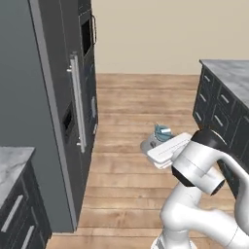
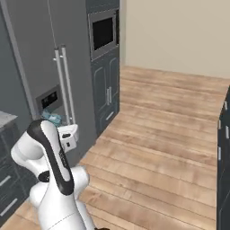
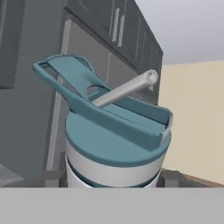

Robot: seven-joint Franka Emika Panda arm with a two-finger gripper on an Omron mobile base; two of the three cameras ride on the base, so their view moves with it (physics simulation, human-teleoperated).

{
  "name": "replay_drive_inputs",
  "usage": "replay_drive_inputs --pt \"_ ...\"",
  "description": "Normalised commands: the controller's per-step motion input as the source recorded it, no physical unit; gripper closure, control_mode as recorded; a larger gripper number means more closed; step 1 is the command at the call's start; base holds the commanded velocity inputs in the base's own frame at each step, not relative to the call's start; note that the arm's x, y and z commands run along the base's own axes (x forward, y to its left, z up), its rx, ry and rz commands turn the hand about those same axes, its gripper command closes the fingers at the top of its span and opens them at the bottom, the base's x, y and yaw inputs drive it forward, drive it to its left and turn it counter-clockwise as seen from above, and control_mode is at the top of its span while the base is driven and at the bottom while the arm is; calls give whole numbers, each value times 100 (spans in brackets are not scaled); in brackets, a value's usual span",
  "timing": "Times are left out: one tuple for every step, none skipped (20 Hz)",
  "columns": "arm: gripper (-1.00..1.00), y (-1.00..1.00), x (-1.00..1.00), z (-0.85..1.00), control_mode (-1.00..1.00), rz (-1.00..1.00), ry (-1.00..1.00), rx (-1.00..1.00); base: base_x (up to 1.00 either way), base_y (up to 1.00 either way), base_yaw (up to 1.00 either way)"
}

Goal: Move the drinks to the dining counter.

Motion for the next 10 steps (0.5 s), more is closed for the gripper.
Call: replay_drive_inputs --pt "100 0 0 0 100 0 0 0 1 -84 -69" --pt "100 0 0 0 100 0 0 0 5 -75 -72" --pt "100 0 0 0 100 0 0 0 19 -64 -73" --pt "100 0 0 0 100 0 0 0 29 -54 -73" --pt "100 0 0 0 100 0 0 0 31 -42 -73" --pt "100 0 0 0 100 0 0 0 30 -43 -74" --pt "100 0 0 0 100 0 0 0 31 -28 -74" --pt "100 0 0 0 100 0 0 0 36 -26 -74" --pt "100 0 0 0 100 0 0 0 39 -35 -74" --pt "100 0 0 0 100 0 0 0 38 -37 -74"
